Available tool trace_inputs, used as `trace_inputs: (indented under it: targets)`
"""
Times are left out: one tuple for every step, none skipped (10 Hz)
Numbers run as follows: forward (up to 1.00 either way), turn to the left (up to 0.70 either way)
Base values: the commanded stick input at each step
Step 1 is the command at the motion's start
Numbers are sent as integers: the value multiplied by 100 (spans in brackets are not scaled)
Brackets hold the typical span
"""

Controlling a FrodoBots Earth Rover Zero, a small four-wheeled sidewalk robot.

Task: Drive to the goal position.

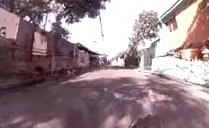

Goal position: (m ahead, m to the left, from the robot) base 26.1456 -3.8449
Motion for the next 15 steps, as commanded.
trace_inputs:
  targets:
    - [100, 0]
    - [100, 0]
    - [100, 0]
    - [100, 0]
    - [100, 0]
    - [100, 0]
    - [100, 0]
    - [100, 0]
    - [100, 0]
    - [100, 0]
    - [100, 0]
    - [100, 0]
    - [100, 0]
    - [100, 0]
    - [100, 0]
